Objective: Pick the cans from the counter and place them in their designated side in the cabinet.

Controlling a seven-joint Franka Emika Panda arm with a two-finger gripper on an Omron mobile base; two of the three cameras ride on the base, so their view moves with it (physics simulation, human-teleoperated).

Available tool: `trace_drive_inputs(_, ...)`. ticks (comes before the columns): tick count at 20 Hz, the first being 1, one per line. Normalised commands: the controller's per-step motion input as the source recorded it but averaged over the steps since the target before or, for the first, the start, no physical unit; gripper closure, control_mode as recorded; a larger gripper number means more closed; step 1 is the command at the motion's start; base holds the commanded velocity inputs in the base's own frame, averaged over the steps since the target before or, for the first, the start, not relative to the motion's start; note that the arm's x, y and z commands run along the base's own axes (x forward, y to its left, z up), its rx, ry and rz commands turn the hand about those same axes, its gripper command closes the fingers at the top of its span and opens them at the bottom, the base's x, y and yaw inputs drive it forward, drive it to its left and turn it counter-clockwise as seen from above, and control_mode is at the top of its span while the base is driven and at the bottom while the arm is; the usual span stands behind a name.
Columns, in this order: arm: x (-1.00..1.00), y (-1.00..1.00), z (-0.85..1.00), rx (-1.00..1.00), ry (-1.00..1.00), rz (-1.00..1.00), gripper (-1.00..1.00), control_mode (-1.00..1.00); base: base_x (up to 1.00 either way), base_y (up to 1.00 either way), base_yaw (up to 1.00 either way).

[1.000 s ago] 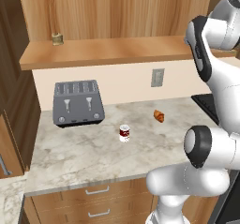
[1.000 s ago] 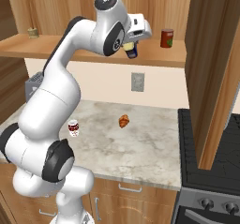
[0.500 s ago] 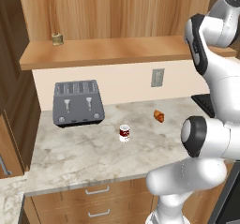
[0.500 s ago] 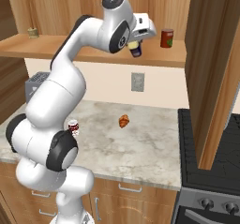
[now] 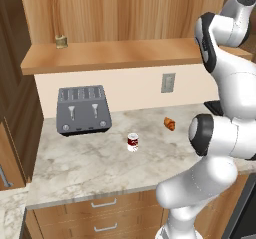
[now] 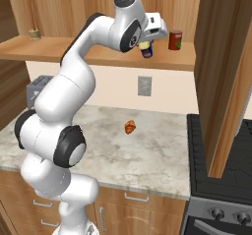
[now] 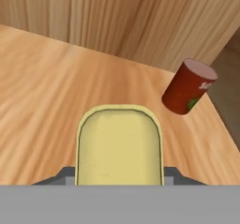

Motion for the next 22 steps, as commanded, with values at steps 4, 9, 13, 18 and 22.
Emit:
trace_drive_inputs(4,0.26,-0.05,0.0,0.0,0.02,0.0,1.0,-1.0,0.0,0.0,0.0)
trace_drive_inputs(9,0.22,-0.02,0.0,0.0,0.03,0.0,1.0,-1.0,0.0,0.0,0.0)
trace_drive_inputs(13,0.18,-0.02,0.0,0.0,0.03,0.0,1.0,-1.0,0.0,0.0,0.0)
trace_drive_inputs(18,0.18,-0.03,0.0,0.0,0.03,0.0,1.0,-1.0,0.0,0.0,0.0)
trace_drive_inputs(22,0.18,-0.09,0.0,0.0,0.03,0.0,1.0,-1.0,0.0,0.0,0.0)
